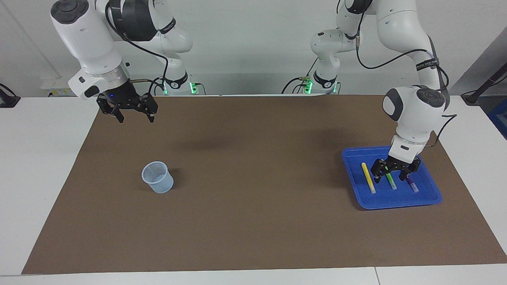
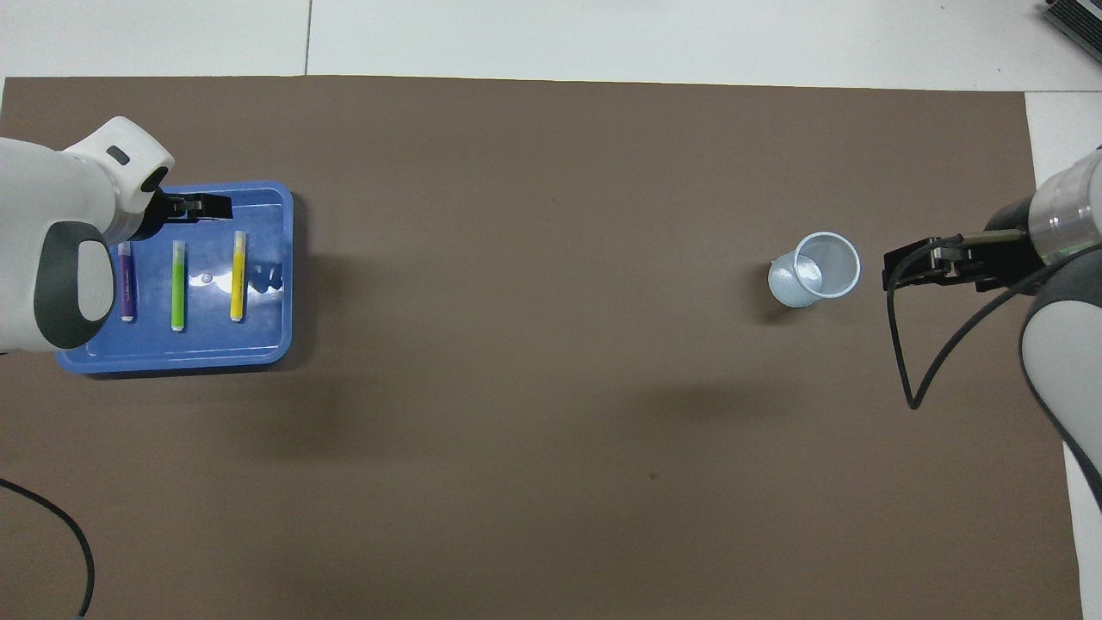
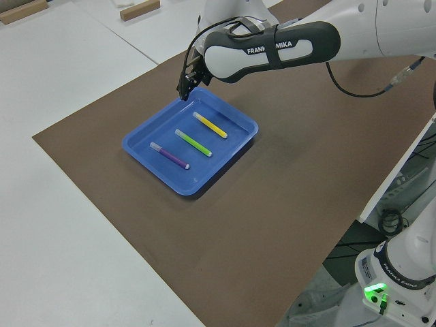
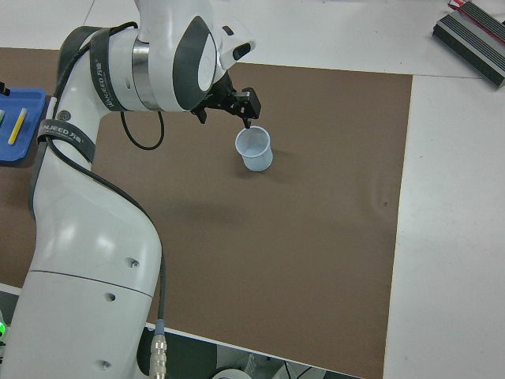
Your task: Right arm passes pens to left for tray arrangement
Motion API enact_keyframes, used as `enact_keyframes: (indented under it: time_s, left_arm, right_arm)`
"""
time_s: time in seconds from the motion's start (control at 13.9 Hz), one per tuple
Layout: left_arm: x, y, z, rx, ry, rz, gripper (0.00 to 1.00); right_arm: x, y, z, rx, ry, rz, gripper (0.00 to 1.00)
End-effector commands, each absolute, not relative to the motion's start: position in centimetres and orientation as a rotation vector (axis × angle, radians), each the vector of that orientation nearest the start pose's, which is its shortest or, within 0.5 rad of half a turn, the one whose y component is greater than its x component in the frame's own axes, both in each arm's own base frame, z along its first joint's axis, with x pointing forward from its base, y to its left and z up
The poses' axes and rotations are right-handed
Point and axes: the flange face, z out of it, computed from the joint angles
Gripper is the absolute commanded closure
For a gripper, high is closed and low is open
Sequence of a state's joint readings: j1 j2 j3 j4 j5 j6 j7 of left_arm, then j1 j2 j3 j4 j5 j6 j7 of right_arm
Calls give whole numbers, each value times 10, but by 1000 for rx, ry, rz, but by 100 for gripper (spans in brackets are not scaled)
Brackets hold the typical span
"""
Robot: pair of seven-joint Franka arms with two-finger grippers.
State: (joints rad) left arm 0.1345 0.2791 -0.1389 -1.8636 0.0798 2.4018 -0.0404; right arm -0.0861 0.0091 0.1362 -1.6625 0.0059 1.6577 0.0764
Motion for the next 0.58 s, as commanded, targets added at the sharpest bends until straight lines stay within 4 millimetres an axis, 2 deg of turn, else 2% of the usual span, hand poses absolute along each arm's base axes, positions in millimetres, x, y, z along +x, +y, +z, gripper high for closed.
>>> enact_keyframes:
  time_s: [0.0,0.14,0.22,0.36,0.5]
  left_arm:
    - [638,11,400,-3085,-9,-368,0]
    - [635,13,408,-3085,-24,-330,0]
    - [629,11,420,-3086,-24,-287,0]
    - [612,-5,447,-3088,-2,-204,0]
    - [608,-20,460,-3089,34,-169,0]
  right_arm:
    - [555,27,585,-3138,13,20,0]
    - [553,29,586,-3139,6,25,0]
    - [553,29,586,-3139,6,25,0]
    - [553,30,586,-3139,1,25,0]
    - [553,31,586,-3139,-1,27,0]
